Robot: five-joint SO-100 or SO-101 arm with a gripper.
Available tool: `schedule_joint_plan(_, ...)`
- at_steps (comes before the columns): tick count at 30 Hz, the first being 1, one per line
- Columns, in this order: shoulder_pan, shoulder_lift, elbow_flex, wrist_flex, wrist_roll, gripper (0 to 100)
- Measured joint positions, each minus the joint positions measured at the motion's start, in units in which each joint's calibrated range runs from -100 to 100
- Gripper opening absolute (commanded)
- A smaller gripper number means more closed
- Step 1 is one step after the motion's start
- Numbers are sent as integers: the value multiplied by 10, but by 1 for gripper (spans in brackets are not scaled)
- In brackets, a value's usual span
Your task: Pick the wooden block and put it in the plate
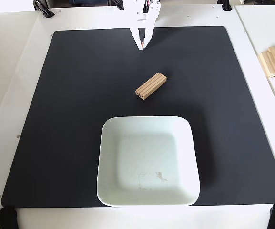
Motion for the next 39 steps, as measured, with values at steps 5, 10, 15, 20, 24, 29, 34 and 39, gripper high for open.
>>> schedule_joint_plan(5,0,0,0,0,0,1)
schedule_joint_plan(10,0,0,0,0,2,1)
schedule_joint_plan(15,-5,0,0,0,2,1)
schedule_joint_plan(20,-5,0,0,0,4,1)
schedule_joint_plan(24,-5,0,-12,0,4,1)
schedule_joint_plan(29,-1,1,-61,3,4,1)
schedule_joint_plan(34,-1,48,-132,3,4,1)
schedule_joint_plan(39,-1,149,-243,3,4,1)
